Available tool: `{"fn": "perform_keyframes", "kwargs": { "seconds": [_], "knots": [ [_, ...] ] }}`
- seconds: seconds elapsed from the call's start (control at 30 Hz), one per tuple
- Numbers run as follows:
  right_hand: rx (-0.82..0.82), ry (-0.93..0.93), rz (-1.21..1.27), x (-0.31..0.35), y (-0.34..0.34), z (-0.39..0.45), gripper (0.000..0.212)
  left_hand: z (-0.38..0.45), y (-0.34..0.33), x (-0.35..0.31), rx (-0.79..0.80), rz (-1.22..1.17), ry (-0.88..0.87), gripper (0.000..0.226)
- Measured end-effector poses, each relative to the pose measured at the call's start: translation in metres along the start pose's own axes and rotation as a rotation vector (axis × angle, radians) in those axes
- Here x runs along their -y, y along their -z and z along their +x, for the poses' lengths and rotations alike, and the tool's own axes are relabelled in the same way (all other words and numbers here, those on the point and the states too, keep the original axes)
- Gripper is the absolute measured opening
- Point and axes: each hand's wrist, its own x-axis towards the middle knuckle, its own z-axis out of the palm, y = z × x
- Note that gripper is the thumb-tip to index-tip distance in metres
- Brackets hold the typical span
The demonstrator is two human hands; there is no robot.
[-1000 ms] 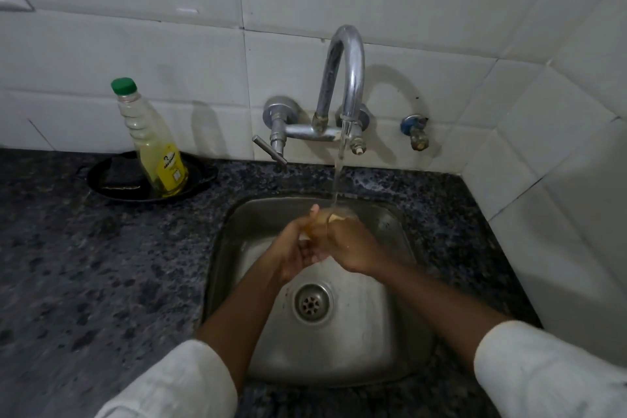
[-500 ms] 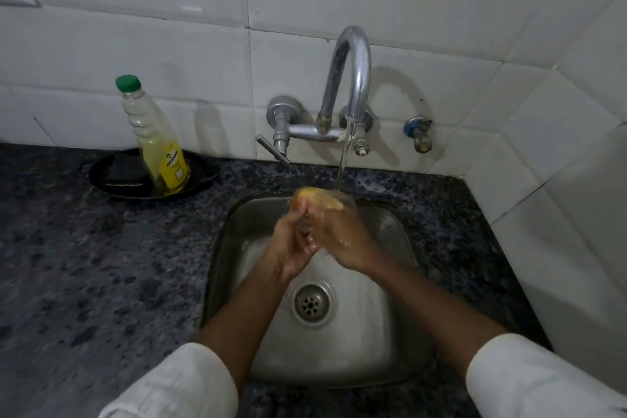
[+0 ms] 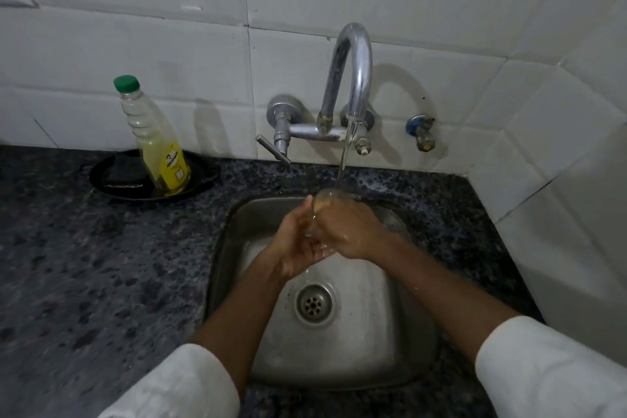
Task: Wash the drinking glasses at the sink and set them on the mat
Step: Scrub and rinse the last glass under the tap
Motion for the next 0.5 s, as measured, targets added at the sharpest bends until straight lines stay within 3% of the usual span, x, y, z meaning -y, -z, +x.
{"fn": "perform_keyframes", "kwargs": {
  "seconds": [0.1, 0.13, 0.2, 0.23, 0.27, 0.33, 0.4, 0.5],
  "knots": [
    [-0.218, -0.149, 0.735, 0.007, -0.005, 0.003, 0.028, 0.001, -0.001, 0.011, 0.094, -0.348, -0.155, 0.043],
    [-0.215, -0.097, 0.700, 0.007, -0.008, -0.001, 0.028, 0.002, -0.001, 0.009, 0.090, -0.362, -0.179, 0.041],
    [-0.016, 0.001, 0.324, 0.000, -0.012, -0.010, 0.027, 0.003, -0.002, 0.004, 0.014, -0.256, -0.129, 0.049],
    [0.082, -0.006, 0.260, -0.005, -0.013, -0.012, 0.025, 0.003, -0.003, 0.002, -0.055, -0.164, -0.091, 0.051],
    [0.112, -0.048, 0.377, -0.008, -0.015, -0.015, 0.024, 0.003, -0.004, 0.002, -0.134, -0.088, -0.076, 0.049],
    [-0.022, -0.302, 0.947, -0.005, -0.019, -0.018, 0.019, 0.001, -0.011, 0.003, -0.250, -0.049, -0.128, 0.042],
    [-0.216, -0.740, 1.606, 0.000, -0.031, -0.016, 0.011, 0.002, -0.020, 0.004, -0.378, 0.078, -0.282, 0.041],
    [-0.368, -1.107, 2.132, 0.007, -0.057, -0.010, 0.031, 0.000, -0.027, 0.002, -0.558, 0.710, -0.623, 0.054]
  ]
}}
